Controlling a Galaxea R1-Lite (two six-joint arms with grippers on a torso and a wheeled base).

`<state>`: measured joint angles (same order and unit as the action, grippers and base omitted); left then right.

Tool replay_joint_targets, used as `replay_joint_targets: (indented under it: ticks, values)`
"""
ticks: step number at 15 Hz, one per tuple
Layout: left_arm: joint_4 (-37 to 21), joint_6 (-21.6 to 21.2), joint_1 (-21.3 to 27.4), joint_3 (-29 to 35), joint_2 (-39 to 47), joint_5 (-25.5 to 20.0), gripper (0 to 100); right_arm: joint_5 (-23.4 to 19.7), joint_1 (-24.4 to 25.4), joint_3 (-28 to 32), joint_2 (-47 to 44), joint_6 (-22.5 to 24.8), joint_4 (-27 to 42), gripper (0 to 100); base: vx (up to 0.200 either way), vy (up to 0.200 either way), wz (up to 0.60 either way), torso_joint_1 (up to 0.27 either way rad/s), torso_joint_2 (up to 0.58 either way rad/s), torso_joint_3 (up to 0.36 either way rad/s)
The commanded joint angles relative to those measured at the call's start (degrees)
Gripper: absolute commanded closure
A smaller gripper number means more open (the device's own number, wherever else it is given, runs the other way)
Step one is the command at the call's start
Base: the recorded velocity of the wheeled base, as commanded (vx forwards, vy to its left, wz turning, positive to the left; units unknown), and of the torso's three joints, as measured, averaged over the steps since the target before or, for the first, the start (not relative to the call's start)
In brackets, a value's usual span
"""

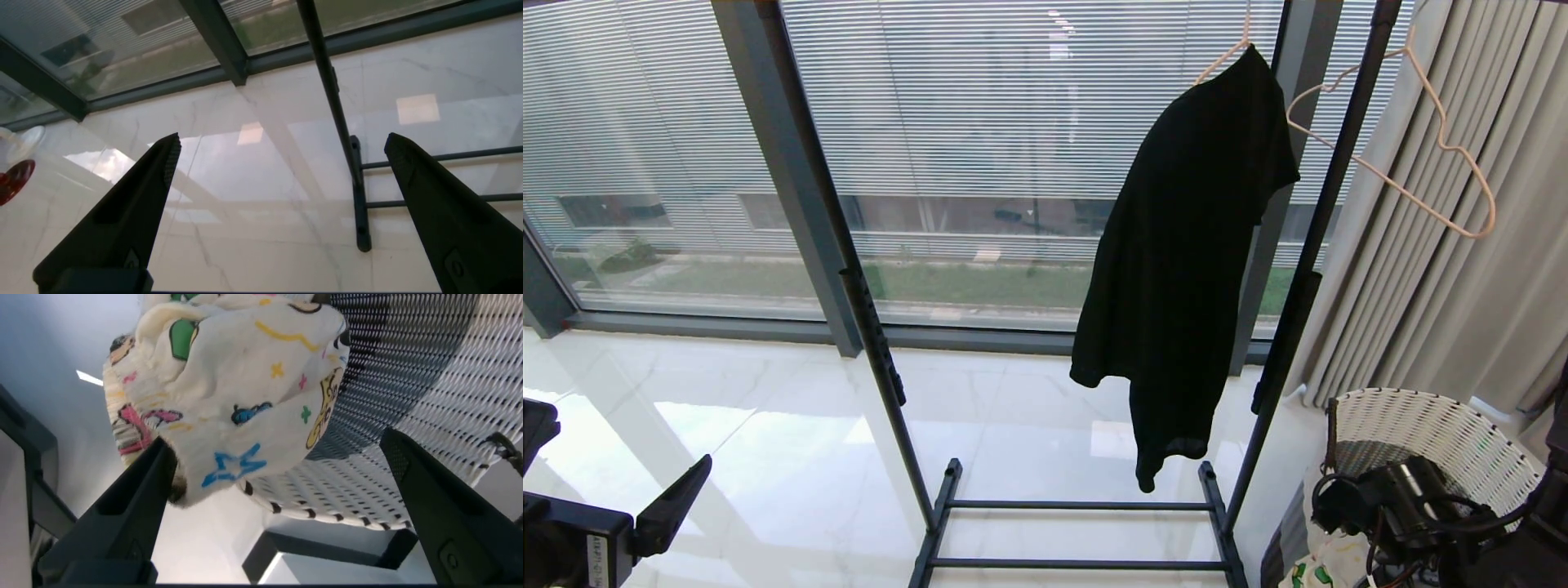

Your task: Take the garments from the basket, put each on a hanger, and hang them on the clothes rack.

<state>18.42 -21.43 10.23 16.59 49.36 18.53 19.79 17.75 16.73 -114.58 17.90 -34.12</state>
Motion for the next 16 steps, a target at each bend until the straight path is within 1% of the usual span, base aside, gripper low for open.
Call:
replay_joint_targets:
  ticks: [1, 2, 6, 8, 12, 13, 14, 15, 16]
  values:
    - [0.0, 0.0, 0.0, -0.1, 0.0, 0.0, 0, 0.0, 0.0, 0.8, -1.6, -0.4, -0.1, 0, 0.000, 0.000, 0.00, 0.000, 0.00, 0.000]
    - [0.0, 0.0, 0.0, 0.0, 0.0, 0.0, 0, 0.0, 0.0, 0.9, -2.1, -0.6, -0.6, 100, 0.000, 0.000, 0.00, 0.000, 0.00, 0.000]
    - [0.0, 0.1, 0.0, -0.1, 0.0, -0.1, 0, -0.1, 0.1, 0.9, -2.0, -0.6, -0.8, 100, 0.000, 0.000, 0.00, 0.000, 0.00, 0.000]
    - [0.0, 0.2, 0.0, -0.2, 0.0, -0.2, 0, -0.2, 0.4, 0.5, -0.6, -0.7, -0.8, 100, 0.000, 0.000, 0.00, 0.000, 0.00, 0.000]
    - [0.0, 0.4, 0.0, -0.4, 0.0, -0.2, 0, -0.1, 3.8, 2.5, 7.2, -0.7, -0.6, 100, 0.000, 0.000, 0.00, 0.000, 0.00, 0.000]
    - [0.0, 0.3, 0.0, -0.3, 0.1, -0.2, 0, -0.1, 4.5, 4.5, 9.9, -0.6, -0.1, 100, 0.000, 0.000, 0.00, 0.000, 0.00, 0.000]
    - [0.0, 0.2, 0.1, -0.3, 0.1, -0.2, 0, 0.0, 4.7, 7.9, 12.5, -0.4, 1.4, 100, 0.000, 0.000, 0.00, 0.000, 0.00, 0.000]
    - [0.0, 0.2, 0.1, -0.4, 0.1, -0.2, 0, 0.2, 4.8, 12.9, 15.3, -0.3, 5.0, 100, 0.000, 0.000, 0.00, 0.000, 0.00, 0.000]
    - [0.0, 0.1, 0.1, -0.4, 0.1, -0.2, 0, 0.2, 5.1, 15.8, 16.8, -0.2, 7.7, 100, 0.000, 0.000, 0.00, 0.000, 0.00, 0.000]
